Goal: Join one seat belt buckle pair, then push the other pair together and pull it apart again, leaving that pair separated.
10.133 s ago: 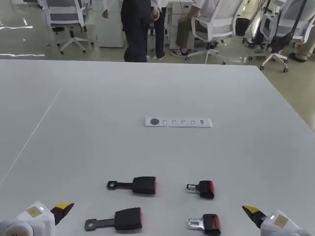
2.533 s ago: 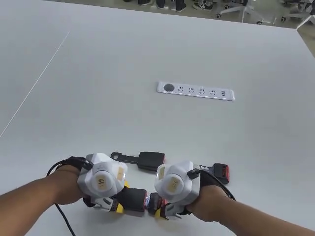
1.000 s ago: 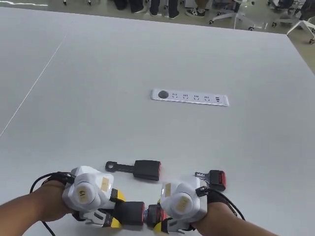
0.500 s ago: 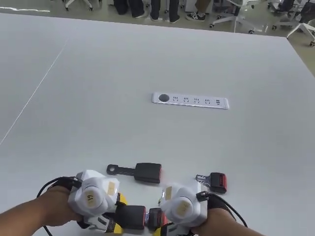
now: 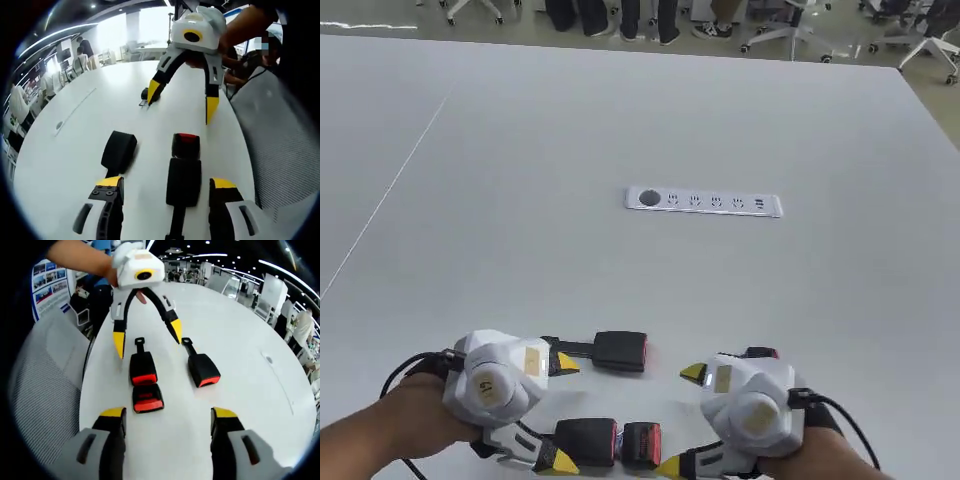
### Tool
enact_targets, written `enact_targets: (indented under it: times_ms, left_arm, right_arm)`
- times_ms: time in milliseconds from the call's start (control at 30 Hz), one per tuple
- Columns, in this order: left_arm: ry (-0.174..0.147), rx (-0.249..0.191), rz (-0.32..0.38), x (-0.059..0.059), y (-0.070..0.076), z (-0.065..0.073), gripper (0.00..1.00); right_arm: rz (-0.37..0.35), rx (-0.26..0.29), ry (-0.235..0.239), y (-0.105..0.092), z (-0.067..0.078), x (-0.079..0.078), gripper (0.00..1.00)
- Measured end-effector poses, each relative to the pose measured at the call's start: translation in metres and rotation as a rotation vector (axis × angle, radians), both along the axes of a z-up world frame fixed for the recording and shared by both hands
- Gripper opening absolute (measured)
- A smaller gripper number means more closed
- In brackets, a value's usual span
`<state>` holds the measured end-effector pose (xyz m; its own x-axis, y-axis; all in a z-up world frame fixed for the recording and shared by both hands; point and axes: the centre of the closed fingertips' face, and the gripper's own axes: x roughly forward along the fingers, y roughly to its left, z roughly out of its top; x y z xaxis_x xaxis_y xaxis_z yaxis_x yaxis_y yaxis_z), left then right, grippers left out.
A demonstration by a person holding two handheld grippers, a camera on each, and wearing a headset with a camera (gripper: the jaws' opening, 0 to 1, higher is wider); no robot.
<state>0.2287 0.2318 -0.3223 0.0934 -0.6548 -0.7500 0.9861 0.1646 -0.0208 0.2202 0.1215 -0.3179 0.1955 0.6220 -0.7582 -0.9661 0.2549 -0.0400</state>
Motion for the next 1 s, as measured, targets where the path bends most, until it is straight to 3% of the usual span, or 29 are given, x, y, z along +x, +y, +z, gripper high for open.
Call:
enact_targets:
  times_ms: [100, 200, 300, 367, 667, 833, 1000]
  left_arm:
    - [-0.025, 0.004, -0.002, 0.014, 0.002, 0.008, 0.68]
    - [-0.023, -0.01, -0.002, 0.025, 0.0, 0.013, 0.67]
    - [-0.032, -0.015, -0.008, 0.04, -0.003, 0.018, 0.67]
    - [-0.041, -0.011, -0.023, 0.048, -0.004, 0.02, 0.67]
    - [-0.051, -0.002, -0.056, 0.086, -0.016, 0.016, 0.67]
    - [-0.034, 0.004, -0.063, 0.093, -0.024, 0.001, 0.67]
    - [-0.016, 0.006, -0.067, 0.088, -0.033, -0.01, 0.66]
  right_arm:
    - [-0.039, -0.026, -0.001, -0.028, 0.004, 0.013, 0.73]
    - [-0.08, -0.034, -0.001, -0.057, 0.005, 0.028, 0.72]
    - [-0.074, -0.089, -0.014, -0.078, 0.001, 0.037, 0.72]
    - [-0.083, -0.097, -0.006, -0.088, 0.001, 0.044, 0.72]
    - [-0.092, -0.107, 0.051, -0.112, -0.01, 0.071, 0.73]
    - [-0.114, -0.094, 0.099, -0.115, -0.022, 0.078, 0.73]
    - [-0.089, -0.065, 0.128, -0.112, -0.034, 0.077, 0.73]
